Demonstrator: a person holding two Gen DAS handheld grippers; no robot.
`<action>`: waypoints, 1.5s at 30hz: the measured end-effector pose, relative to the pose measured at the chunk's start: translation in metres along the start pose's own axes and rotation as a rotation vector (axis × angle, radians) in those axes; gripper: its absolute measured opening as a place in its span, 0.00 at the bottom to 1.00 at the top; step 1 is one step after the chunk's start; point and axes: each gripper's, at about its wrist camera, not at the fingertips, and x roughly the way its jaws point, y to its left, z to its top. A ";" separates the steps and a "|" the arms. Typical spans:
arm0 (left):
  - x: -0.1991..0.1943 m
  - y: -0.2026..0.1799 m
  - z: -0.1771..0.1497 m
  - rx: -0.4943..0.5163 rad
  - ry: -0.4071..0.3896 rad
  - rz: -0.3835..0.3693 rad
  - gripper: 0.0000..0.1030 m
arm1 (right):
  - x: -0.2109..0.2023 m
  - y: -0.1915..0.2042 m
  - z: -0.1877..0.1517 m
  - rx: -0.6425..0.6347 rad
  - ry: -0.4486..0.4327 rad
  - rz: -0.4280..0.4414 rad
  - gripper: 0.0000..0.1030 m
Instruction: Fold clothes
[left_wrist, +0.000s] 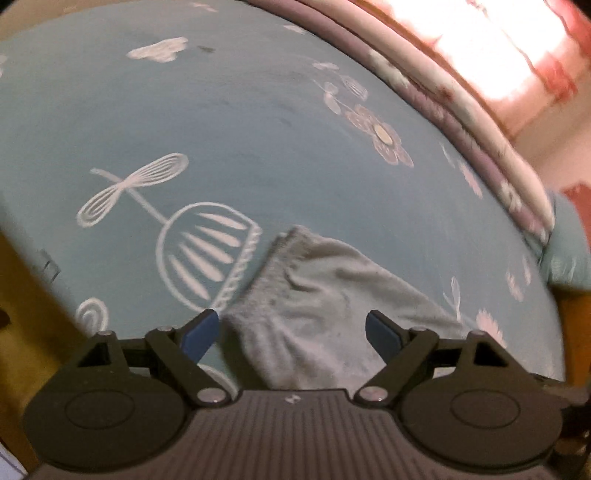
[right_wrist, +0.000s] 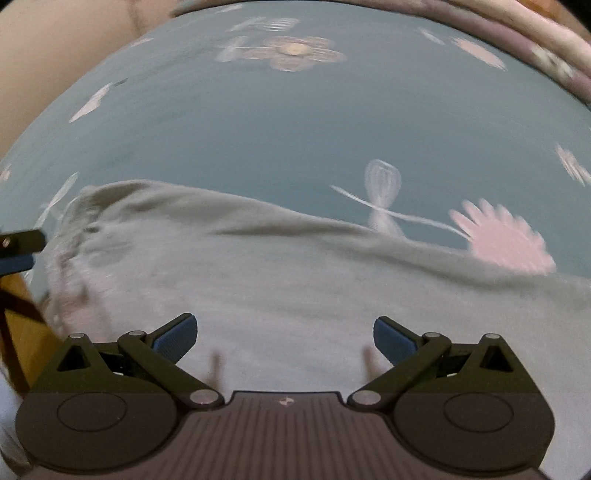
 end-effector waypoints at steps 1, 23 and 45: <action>-0.002 0.007 0.002 -0.018 -0.002 -0.013 0.84 | 0.001 0.015 0.003 -0.052 -0.011 0.005 1.00; -0.021 0.104 0.024 -0.303 -0.080 -0.238 0.84 | 0.045 0.228 -0.016 -0.826 -0.013 -0.033 0.45; 0.075 0.117 -0.007 -0.819 0.125 -0.625 0.96 | 0.042 0.205 0.016 -0.637 0.047 -0.063 0.08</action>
